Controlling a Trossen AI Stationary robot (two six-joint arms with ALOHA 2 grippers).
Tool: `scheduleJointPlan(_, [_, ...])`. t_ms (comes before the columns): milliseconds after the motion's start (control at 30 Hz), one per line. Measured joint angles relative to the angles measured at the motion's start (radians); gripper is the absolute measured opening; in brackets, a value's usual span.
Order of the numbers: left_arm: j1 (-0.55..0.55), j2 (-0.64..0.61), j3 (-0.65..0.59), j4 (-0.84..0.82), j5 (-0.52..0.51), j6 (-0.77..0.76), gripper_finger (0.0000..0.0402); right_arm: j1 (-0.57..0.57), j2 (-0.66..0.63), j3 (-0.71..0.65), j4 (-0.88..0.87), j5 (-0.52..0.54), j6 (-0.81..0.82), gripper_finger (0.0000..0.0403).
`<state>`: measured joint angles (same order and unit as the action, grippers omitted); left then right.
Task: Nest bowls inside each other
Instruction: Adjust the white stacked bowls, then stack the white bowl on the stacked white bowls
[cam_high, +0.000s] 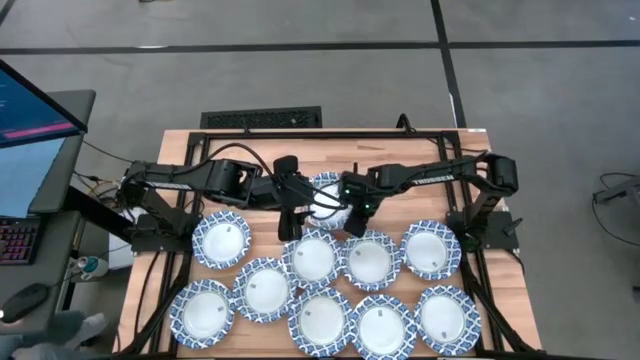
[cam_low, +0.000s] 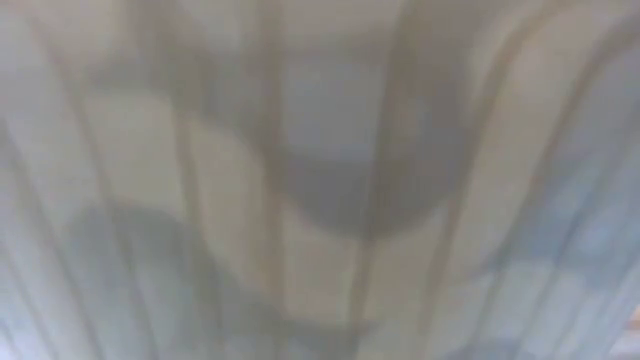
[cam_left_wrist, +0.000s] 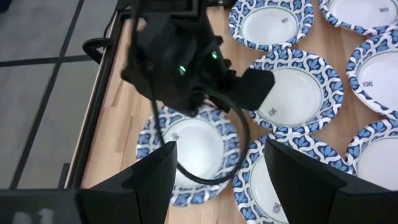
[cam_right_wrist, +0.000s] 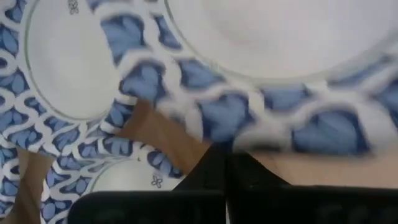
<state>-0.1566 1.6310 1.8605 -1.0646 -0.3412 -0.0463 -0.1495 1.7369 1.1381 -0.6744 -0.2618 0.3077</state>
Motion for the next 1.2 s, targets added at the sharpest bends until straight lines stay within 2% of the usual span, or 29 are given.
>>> scheduleJointPlan(433, [-0.001,0.005,0.0,-0.021,-0.009,-0.003,0.0235,-0.106,-0.001,0.091,-0.019,0.003,-0.034,0.0016])
scheduleJointPlan(533, [-0.001,0.009,0.0,-0.134,-0.059,-0.044,0.0235,-0.108,-0.001,0.126,-0.08,0.006,-0.08,0.0032])
scheduleJointPlan(667, [-0.001,0.008,0.0,-0.283,-0.14,-0.131,0.0235,-0.089,-0.025,0.173,-0.117,0.031,-0.132,0.0073])
scheduleJointPlan(833, [-0.009,0.008,0.0,-0.177,-0.266,-0.184,0.0235,-0.08,-0.051,0.25,-0.134,0.082,-0.176,0.0143])
scheduleJointPlan(1067, [-0.004,0.008,0.002,0.047,-0.261,-0.18,0.0235,-0.088,-0.109,0.312,-0.091,0.086,-0.301,0.0215])
scheduleJointPlan(1200, [0.018,0.006,-0.015,0.055,-0.16,-0.131,0.0232,-0.094,-0.173,0.333,-0.011,0.083,-0.308,0.0225])
